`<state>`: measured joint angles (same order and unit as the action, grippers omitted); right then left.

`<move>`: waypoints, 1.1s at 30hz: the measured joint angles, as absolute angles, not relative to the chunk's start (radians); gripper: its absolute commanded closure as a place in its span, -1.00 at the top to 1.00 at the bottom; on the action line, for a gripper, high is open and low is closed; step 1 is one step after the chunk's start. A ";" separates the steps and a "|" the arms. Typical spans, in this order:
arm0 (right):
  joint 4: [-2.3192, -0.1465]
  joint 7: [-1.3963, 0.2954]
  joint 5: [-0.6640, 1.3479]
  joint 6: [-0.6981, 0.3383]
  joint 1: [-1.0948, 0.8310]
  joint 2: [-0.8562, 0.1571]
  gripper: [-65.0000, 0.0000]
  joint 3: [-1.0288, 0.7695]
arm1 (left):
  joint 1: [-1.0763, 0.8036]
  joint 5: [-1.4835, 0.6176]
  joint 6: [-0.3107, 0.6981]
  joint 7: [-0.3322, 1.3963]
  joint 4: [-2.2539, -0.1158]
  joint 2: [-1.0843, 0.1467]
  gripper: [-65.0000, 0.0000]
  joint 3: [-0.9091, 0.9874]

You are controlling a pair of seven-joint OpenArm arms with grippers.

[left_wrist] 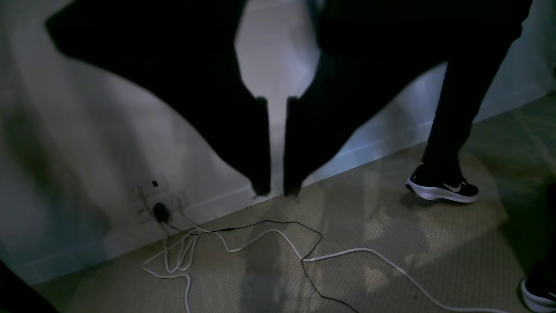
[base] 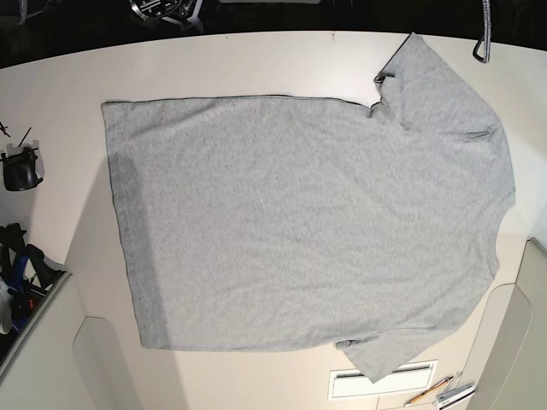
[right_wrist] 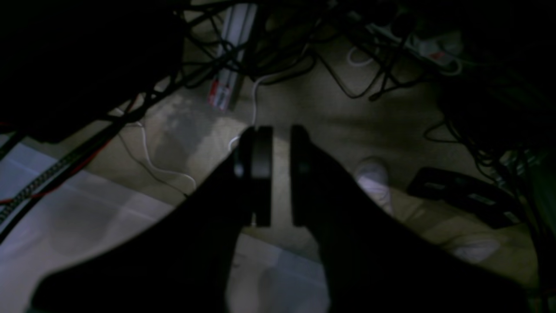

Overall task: Fold the T-shirt properly
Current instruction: 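Move both grippers toward the shirt's shoulder corners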

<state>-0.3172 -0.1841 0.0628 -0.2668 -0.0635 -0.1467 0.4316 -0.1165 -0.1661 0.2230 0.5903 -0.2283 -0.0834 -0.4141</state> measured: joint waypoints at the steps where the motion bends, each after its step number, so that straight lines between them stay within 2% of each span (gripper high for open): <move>1: -0.321 -0.184 0.063 -0.267 -0.064 -0.147 -0.80 0.432 | -0.117 -0.166 0.223 0.590 -0.228 -0.083 -0.82 -0.414; 6: -0.337 -0.184 0.063 -0.267 -0.064 -0.147 -0.80 0.432 | -0.117 -0.170 0.247 0.590 -0.229 -0.091 -0.82 -0.414; 11: -0.346 -0.192 0.063 -0.269 -0.064 -0.147 -0.80 0.432 | -0.117 -0.227 0.474 0.631 -0.229 -0.124 -0.83 -0.415; 13: -0.347 -0.234 0.063 -0.278 -0.064 -0.148 -0.80 0.432 | -0.121 -0.252 0.517 0.647 -0.229 -0.134 -0.83 -0.415; 16: -0.348 -0.259 0.063 -0.352 -0.068 -0.170 -0.80 0.432 | -0.137 -0.252 0.521 0.646 -0.234 -0.148 -0.83 -0.415; 21: -0.418 -0.265 0.061 -0.387 -0.128 -0.230 -0.80 0.432 | -0.199 -0.262 0.522 0.650 -0.298 -0.192 -0.83 -0.415; 28: -0.635 -0.269 0.067 -0.424 -0.286 -0.323 -0.80 0.432 | -0.303 -0.375 0.525 0.711 -0.492 -0.276 -0.83 -0.395; 33: -0.826 -0.273 0.138 -0.424 -0.393 -0.402 -0.80 0.433 | -0.406 -0.413 0.527 0.820 -0.668 -0.306 -0.83 -0.255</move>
<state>-0.8261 -0.2729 0.1375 -0.4244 -0.3935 -0.4023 0.4332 -0.4065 -0.4129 0.5266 0.8204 -0.6678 -0.3058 -0.2550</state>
